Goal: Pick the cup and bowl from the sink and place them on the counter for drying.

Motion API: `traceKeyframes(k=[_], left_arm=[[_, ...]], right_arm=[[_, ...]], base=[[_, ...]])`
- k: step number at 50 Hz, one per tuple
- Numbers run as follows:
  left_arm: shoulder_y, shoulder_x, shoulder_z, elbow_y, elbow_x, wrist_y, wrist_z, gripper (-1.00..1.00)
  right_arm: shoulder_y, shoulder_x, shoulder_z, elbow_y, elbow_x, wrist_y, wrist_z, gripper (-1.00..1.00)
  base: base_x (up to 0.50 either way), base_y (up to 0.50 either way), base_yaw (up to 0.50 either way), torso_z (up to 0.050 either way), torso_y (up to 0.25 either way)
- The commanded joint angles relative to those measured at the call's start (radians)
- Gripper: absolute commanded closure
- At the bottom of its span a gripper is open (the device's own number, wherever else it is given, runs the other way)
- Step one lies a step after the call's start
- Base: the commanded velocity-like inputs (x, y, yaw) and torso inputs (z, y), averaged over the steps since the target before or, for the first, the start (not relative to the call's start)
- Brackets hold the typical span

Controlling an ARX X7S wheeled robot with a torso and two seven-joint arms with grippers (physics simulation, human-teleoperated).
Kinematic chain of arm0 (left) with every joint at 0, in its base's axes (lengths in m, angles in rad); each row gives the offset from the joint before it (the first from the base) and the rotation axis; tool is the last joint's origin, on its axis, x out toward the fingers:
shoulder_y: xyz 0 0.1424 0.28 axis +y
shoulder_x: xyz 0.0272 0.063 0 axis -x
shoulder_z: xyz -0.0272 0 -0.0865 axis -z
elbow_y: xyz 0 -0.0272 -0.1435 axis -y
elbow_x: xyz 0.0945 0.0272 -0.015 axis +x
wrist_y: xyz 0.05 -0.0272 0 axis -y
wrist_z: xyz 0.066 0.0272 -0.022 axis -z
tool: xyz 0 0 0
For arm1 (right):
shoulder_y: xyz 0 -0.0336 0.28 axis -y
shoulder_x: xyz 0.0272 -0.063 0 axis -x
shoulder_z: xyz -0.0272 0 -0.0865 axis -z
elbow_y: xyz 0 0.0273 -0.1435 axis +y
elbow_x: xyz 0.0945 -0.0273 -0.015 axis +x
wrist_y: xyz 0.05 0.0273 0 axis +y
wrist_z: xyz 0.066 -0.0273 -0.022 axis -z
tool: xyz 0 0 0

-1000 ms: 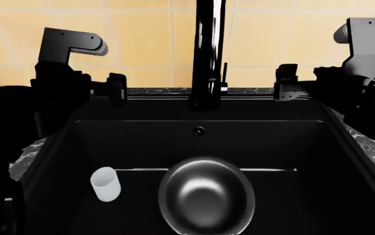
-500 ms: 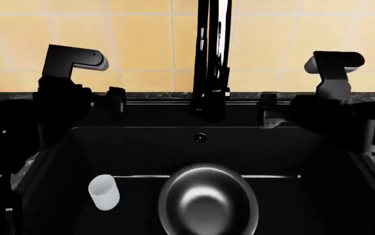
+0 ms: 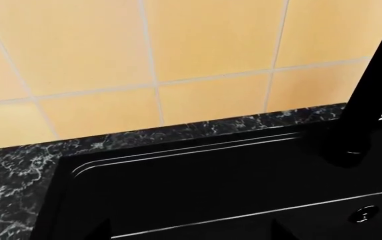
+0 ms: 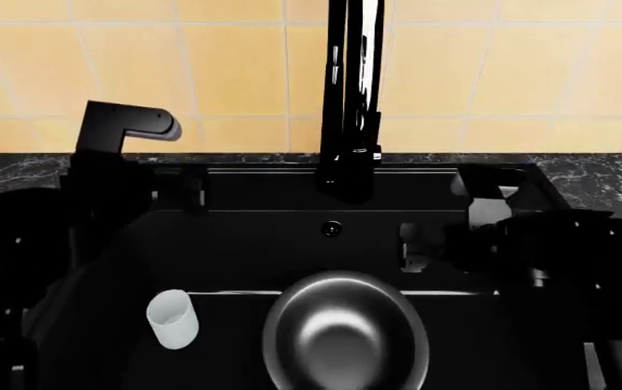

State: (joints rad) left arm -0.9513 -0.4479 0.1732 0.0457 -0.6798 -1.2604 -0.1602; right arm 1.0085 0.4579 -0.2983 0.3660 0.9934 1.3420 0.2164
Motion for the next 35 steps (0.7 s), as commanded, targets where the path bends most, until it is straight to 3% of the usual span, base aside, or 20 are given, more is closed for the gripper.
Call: traceKeyframes(k=[1,23,35], left_arm=[[0.026,0.005,-0.015,0.021,-0.013,0.000,-0.015,-1.00],[0.093,-0.021,-0.012,0.004,0.006,0.063,-0.011,-1.00],[0.100,-0.021,-0.006,0.009,0.001,0.064,-0.012,-1.00]], right_arm=[[0.011,-0.035,-0.119,0.214,-0.101,-0.139,-0.128,-1.00],[0.165,-0.245,-0.370,0.933,-0.375,-0.516,-0.500,-1.00],[0.098,-0.273,-0.300,0.942,-0.502,-0.521,-0.560,-1.00]], base=[[0.00,0.00,0.00,0.000,0.000],[0.00,0.00,0.00,0.000,0.000],[0.00,0.00,0.00,0.000,0.000]])
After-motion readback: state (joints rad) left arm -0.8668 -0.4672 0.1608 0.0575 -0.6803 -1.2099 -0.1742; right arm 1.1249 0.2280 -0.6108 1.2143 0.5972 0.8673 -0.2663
